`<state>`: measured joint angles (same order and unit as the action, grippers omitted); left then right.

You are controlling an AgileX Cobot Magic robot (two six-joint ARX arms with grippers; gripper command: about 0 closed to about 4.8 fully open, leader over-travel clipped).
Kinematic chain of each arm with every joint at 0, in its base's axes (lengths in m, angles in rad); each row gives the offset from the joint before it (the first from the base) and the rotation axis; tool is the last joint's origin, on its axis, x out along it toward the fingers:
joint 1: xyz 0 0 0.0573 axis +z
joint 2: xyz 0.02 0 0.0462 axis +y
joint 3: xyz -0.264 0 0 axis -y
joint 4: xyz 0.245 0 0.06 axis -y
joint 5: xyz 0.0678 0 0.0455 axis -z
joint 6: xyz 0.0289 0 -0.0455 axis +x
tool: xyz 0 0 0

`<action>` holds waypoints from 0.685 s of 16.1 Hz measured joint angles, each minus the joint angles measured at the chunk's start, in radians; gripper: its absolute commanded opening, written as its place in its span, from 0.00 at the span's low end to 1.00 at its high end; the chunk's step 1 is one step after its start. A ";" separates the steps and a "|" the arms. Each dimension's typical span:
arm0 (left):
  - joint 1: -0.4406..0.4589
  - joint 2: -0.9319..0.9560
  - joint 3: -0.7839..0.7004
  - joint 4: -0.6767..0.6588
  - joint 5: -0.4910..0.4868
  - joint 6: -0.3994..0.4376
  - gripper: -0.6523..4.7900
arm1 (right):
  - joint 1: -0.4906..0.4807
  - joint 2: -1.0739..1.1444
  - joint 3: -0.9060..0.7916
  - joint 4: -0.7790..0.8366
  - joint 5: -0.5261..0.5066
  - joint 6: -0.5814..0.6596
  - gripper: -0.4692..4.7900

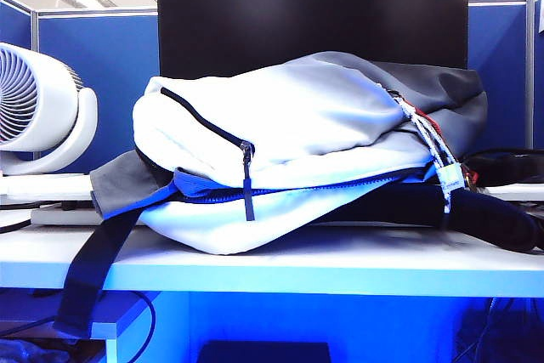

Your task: Put the gray clothes into the backpack.

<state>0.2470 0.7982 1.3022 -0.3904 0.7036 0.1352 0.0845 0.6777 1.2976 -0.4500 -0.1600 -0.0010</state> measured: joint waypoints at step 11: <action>-0.364 -0.459 -0.657 0.301 -0.315 -0.212 0.11 | 0.000 -0.557 -0.674 0.299 0.061 0.172 0.08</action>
<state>-0.1169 0.3393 0.6456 -0.0895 0.3885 -0.0769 0.0845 0.1204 0.6235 -0.1509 -0.0994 0.1711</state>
